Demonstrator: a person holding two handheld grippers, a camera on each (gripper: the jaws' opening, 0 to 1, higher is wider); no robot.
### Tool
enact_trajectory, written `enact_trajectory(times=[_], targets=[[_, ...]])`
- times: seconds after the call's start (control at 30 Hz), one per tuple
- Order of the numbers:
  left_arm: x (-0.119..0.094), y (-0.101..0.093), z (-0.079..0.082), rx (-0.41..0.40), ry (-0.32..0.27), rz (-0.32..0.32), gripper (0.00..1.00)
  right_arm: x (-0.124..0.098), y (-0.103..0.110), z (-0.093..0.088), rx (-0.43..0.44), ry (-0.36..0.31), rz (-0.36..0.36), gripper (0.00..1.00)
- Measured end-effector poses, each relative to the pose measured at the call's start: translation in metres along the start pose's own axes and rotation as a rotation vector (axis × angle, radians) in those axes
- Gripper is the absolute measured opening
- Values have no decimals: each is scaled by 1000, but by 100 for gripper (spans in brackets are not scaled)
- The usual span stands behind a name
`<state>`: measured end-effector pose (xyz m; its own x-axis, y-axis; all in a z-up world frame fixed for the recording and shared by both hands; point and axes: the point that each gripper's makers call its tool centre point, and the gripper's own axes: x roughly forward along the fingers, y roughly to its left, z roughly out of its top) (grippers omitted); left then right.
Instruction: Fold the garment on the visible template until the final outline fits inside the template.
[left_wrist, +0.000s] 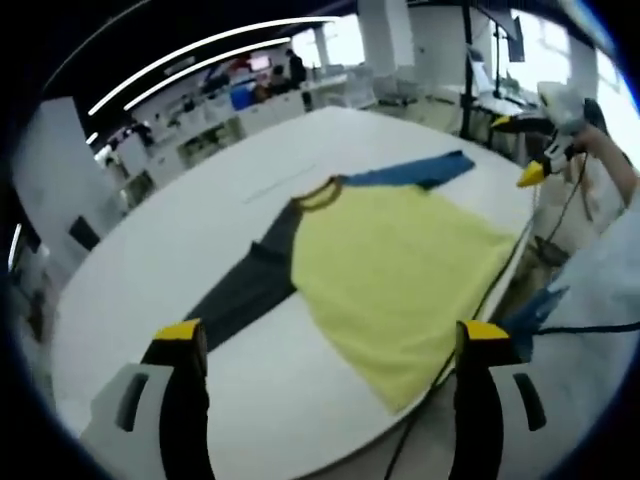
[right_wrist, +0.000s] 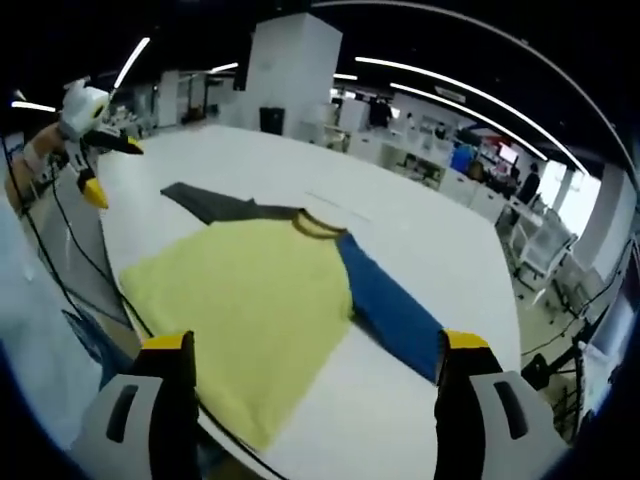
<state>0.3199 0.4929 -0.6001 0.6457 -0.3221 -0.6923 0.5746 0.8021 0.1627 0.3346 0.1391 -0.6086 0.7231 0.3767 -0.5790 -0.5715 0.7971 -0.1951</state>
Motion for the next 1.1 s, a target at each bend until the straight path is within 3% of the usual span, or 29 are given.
enact_trajectory(times=[0.3,0.53,1.1], targets=[[1,3,12,-24,-19,56,100,8,-27,-1,3,-23,5,99],[2,3,11,-19,2,79,100,14,-49,0,11,-40,4,95],[19,9,27,-14,10,73,100,20,-92,-15,48,-14,-51,92]])
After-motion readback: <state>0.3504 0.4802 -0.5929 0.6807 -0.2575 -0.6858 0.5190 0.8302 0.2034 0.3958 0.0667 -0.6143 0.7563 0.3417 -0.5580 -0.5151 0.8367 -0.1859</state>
